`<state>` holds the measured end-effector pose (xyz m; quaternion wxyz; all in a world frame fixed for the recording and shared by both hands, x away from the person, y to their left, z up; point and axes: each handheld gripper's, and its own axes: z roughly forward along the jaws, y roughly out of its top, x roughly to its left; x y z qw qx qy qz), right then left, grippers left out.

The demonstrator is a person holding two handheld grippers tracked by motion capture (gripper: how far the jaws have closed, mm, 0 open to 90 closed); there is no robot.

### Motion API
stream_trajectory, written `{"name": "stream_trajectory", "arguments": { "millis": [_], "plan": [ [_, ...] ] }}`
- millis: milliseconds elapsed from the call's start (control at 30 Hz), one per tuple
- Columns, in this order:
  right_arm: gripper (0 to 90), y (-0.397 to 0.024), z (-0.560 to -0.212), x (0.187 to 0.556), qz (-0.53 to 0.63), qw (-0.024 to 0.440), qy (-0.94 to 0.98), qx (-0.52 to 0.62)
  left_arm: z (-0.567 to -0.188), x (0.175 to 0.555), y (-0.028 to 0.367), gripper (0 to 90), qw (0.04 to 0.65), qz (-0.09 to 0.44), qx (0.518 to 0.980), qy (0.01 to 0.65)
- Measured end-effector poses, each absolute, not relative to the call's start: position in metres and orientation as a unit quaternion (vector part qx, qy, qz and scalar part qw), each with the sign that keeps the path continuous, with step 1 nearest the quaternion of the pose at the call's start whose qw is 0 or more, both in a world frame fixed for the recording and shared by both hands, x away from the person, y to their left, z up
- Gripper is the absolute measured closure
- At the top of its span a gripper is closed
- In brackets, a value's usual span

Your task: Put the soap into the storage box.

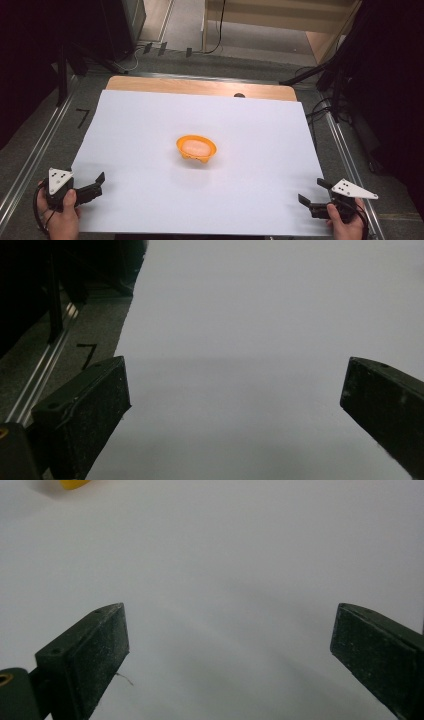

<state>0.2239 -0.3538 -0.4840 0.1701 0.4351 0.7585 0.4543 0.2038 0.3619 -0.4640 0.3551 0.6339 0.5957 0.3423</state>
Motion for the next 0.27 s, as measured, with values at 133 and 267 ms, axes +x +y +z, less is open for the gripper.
{"name": "stream_trajectory", "arguments": {
  "millis": [133,267],
  "plan": [
    [2.3,-0.357,-0.4851,0.2204,0.462,0.174,0.752,0.437,-0.464,0.2039,0.3618,0.0,0.354,0.342,0.634,0.596],
    [2.3,-0.3558,-0.4853,0.2194,0.462,0.177,0.752,0.435,-0.464,0.204,0.3614,0.0,0.354,0.342,0.634,0.596]
  ]
}}
